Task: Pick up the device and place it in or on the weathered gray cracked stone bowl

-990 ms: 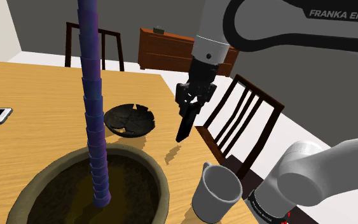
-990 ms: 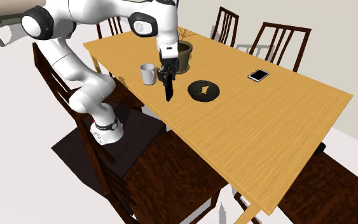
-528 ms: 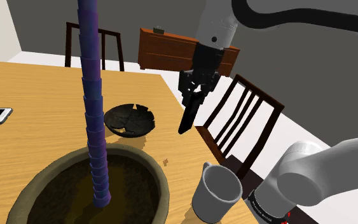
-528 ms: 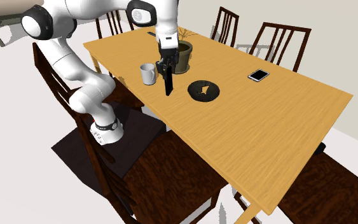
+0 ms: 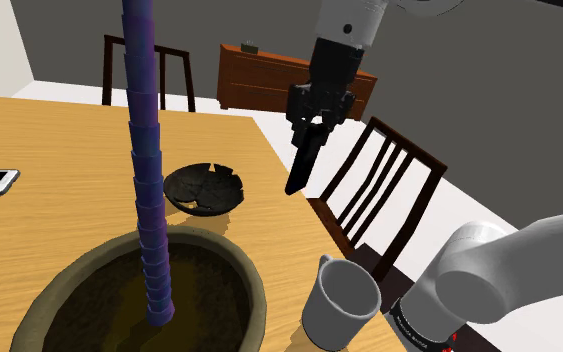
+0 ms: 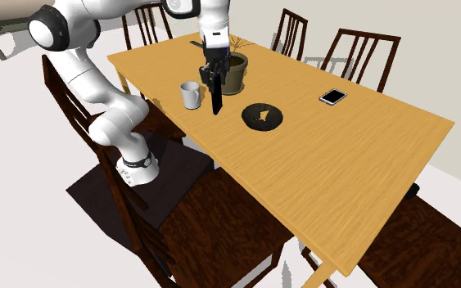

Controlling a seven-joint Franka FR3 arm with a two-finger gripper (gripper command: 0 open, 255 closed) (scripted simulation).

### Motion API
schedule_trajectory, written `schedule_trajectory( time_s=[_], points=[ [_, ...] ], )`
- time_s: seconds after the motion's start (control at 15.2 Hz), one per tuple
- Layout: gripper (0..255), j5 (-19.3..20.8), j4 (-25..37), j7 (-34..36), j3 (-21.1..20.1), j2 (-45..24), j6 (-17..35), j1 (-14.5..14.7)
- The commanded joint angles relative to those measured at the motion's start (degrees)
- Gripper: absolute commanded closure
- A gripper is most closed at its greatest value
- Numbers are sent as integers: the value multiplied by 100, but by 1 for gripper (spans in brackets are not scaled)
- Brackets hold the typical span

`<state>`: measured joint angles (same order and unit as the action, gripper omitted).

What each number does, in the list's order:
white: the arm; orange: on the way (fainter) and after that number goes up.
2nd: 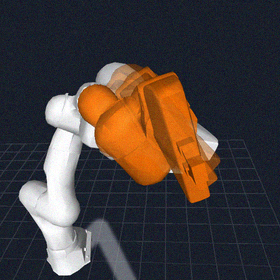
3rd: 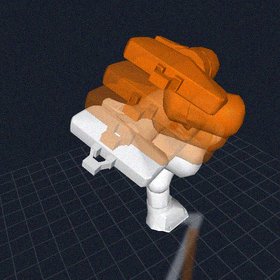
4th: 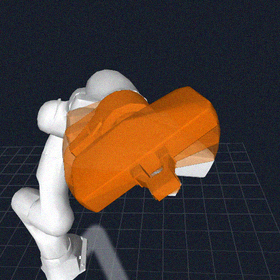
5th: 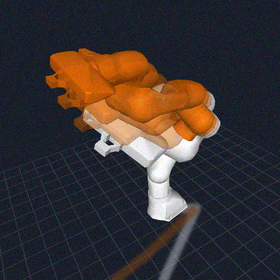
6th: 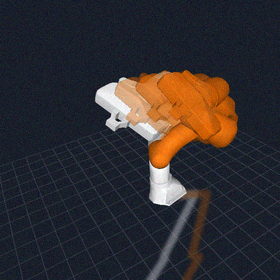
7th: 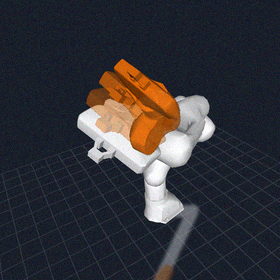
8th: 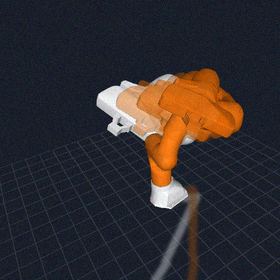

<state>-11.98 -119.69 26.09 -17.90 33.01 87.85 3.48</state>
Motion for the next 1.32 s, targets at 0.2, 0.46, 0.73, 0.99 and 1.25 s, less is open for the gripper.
schedule_trajectory(
  time_s=[0.2, 0.46, 0.73, 0.99, 1.25],
  points=[
    [255, 38, 476, 52, 21, -121, -356, -21],
    [255, 168, 1409, 404, -322, -1052, -332, -101],
    [255, 447, 2502, 826, -681, -2065, -425, -123],
    [255, 928, 3845, 1321, -1044, -3225, -691, 1],
    [255, 1361, 4835, 1649, -1218, -4076, -926, 256]
  ],
)
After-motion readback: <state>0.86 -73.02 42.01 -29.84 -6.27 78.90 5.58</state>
